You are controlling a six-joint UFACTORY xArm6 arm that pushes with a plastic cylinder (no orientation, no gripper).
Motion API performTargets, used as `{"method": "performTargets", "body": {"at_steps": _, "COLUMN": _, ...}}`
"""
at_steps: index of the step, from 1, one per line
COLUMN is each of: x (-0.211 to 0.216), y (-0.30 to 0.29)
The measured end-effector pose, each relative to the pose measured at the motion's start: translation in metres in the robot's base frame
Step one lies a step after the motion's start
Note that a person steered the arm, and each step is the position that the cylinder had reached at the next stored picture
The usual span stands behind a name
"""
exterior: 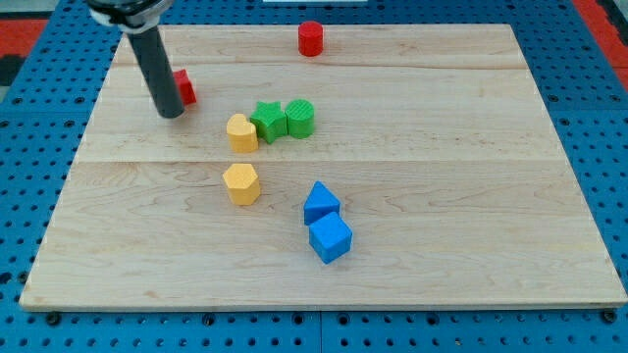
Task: Push the red star into the red circle
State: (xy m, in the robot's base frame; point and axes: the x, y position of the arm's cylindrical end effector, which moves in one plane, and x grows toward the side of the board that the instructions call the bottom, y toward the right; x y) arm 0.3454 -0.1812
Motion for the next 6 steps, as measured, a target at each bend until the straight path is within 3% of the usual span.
{"method": "performTargets", "body": {"at_steps": 1, "x": -0.064, "y": 0.0}}
{"method": "performTargets", "body": {"at_steps": 2, "x": -0.053, "y": -0.054}}
{"method": "performTargets", "body": {"at_steps": 3, "x": -0.086, "y": -0.076}}
{"method": "performTargets", "body": {"at_steps": 5, "x": -0.113, "y": 0.109}}
{"method": "performTargets", "body": {"at_steps": 6, "x": -0.116, "y": 0.125}}
